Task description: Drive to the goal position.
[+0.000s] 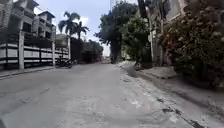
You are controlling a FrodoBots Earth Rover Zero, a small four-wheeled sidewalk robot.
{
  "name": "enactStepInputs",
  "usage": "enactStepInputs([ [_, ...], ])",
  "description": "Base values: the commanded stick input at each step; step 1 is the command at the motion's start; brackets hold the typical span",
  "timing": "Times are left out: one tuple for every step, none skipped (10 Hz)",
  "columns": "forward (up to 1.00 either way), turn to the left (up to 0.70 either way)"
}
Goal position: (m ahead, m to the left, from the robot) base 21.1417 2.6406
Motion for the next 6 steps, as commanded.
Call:
enactStepInputs([
  [1.00,0.00],
  [1.00,0.00],
  [1.00,0.00],
  [1.00,-0.02],
  [1.00,0.00],
  [1.00,0.00],
])
